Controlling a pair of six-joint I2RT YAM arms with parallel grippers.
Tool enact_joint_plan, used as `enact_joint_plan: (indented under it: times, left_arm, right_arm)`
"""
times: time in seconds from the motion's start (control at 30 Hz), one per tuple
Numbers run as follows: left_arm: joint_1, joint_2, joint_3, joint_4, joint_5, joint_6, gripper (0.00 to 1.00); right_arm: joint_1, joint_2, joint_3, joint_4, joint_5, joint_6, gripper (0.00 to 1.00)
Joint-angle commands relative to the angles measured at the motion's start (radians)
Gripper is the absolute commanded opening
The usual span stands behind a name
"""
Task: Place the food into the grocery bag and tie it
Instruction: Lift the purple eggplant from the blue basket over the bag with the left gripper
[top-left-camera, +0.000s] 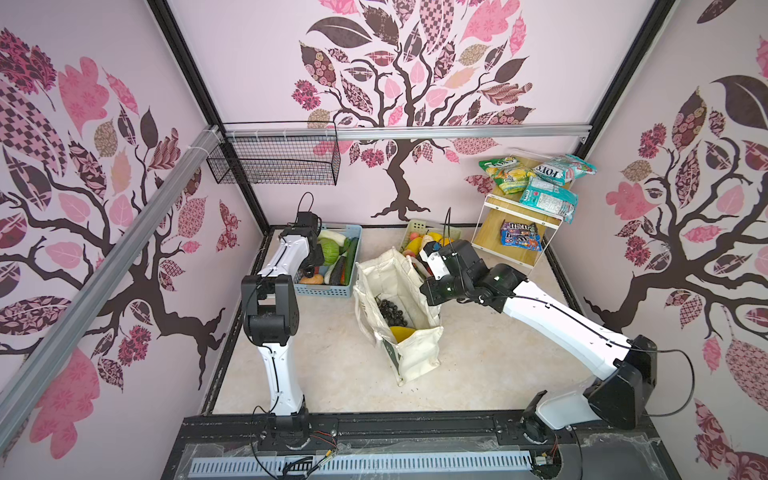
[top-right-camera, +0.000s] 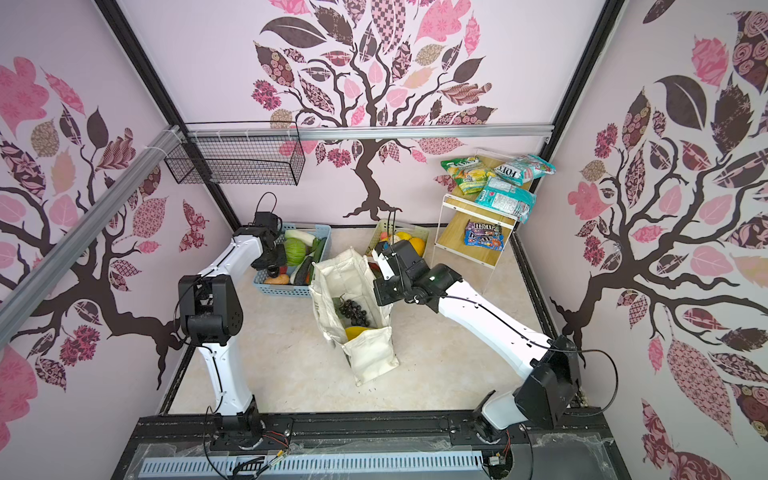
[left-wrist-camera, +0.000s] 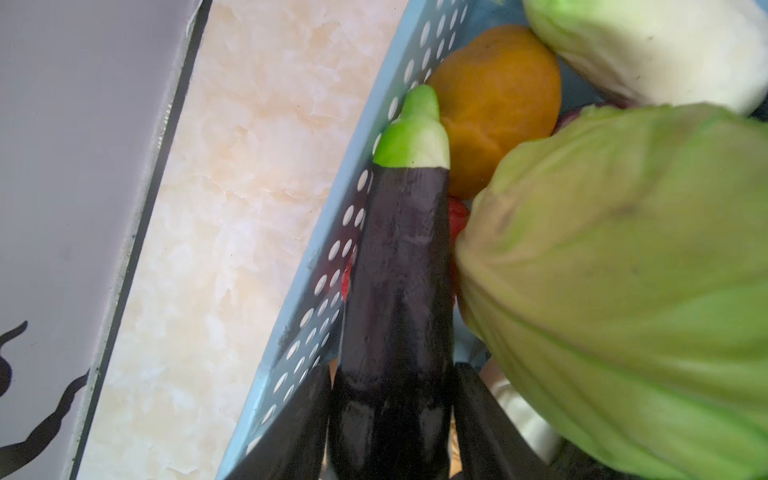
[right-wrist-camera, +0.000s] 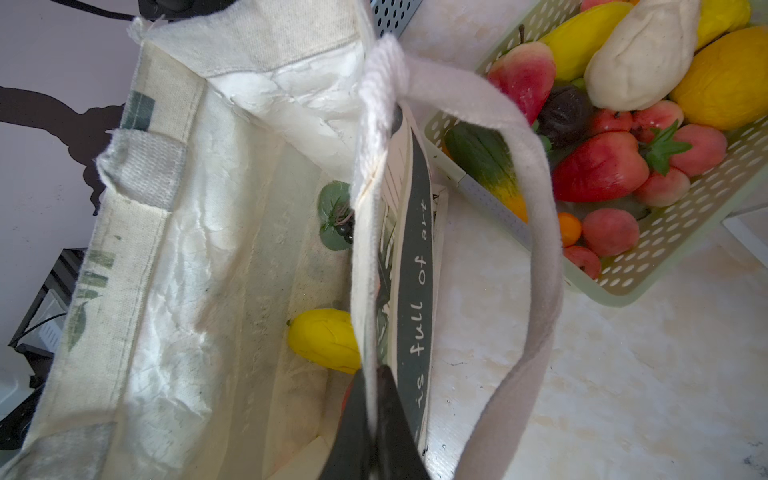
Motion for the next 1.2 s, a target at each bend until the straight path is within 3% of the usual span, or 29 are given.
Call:
enact_joint_plan:
  times: [0.0, 0.27, 0.57, 0.8, 1.17]
  left_arm:
    - [0.018, 0.032, -0.046, 0.003, 0.027, -0.026, 0.51]
    - [0.039, -0.023, -0.073, 0.034, 0.027, -0.033, 0.43]
    - [0.052, -0.216, -0.138, 0.063, 0.095, -0.062, 0.41]
    - [0.038, -0.393, -0.231, 0.107, 0.241, -0.107, 0.42]
    - [-0.126, -0.749, -0.479, 0.284, 0.482, -0.251, 0.43]
  right_arm:
    - [0.004, -0.029, -0.004, 0.021, 0.011, 0.0, 0.0]
    - [0.003, -0.016, -0.002, 0.028, 0.01, 0.007, 0.0]
    - [0.003, -0.013, -0.016, 0.045, 0.009, 0.018, 0.0]
    - [0.004, -0.013, -0.003, 0.053, 0.013, 0.022, 0.0]
    - [0.003, -0.009, -0.014, 0.071, 0.034, 0.03, 0.0]
